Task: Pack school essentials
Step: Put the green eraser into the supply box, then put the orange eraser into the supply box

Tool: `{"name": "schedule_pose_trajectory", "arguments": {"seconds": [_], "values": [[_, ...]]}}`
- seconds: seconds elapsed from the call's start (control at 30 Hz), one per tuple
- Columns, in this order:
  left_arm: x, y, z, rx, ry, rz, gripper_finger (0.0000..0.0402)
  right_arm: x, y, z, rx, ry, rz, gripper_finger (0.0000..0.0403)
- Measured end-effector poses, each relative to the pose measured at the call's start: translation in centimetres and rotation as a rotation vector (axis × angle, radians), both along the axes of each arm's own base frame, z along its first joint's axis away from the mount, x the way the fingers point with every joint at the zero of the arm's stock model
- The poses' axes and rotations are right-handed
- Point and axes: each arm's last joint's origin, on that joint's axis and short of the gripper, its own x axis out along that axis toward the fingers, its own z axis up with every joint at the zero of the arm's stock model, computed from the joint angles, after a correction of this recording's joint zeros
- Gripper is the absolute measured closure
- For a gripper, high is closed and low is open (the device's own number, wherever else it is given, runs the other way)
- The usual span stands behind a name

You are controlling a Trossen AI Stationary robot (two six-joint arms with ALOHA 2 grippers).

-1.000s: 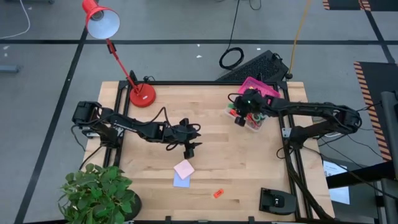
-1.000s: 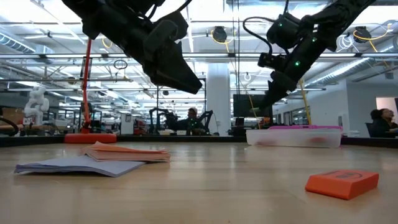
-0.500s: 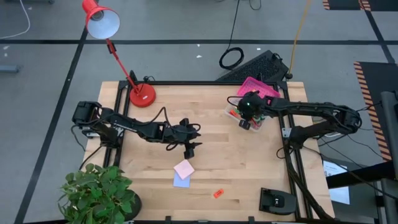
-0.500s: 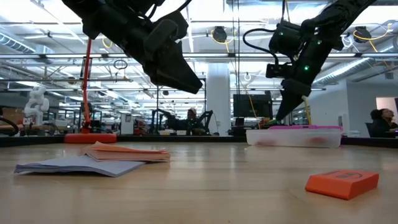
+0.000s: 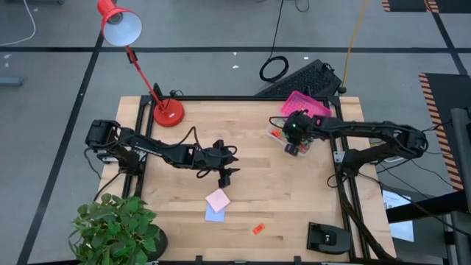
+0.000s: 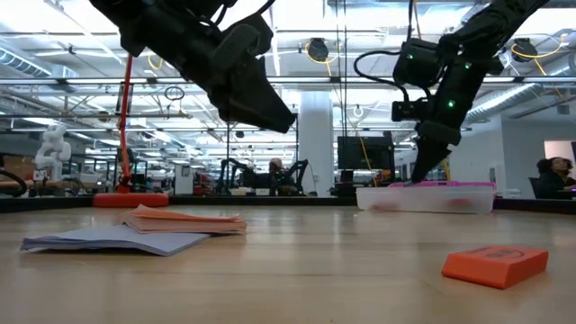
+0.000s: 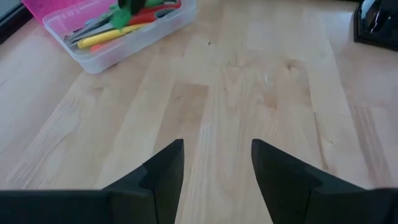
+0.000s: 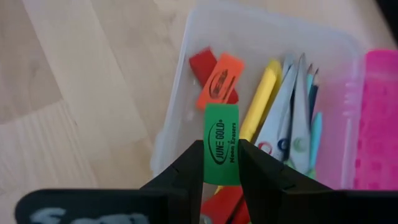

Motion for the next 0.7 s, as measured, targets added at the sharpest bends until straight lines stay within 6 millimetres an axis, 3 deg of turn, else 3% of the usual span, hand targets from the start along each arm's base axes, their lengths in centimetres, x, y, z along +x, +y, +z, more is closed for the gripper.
{"name": "schedule_pose_trajectory", "arguments": {"seconds": [0.23, 0.7], "values": [[0.1, 0.0, 0.2, -0.002, -0.021, 0.0, 0.021, -0.6, 0.3, -1.3, 0.014, 0.01, -0.016, 0.0315], [0.1, -0.3, 0.2, -0.004, -0.023, -0.007, 0.021, -0.5, 0.2, -1.2, 0.004, -0.013, -0.016, 0.0231]]}}
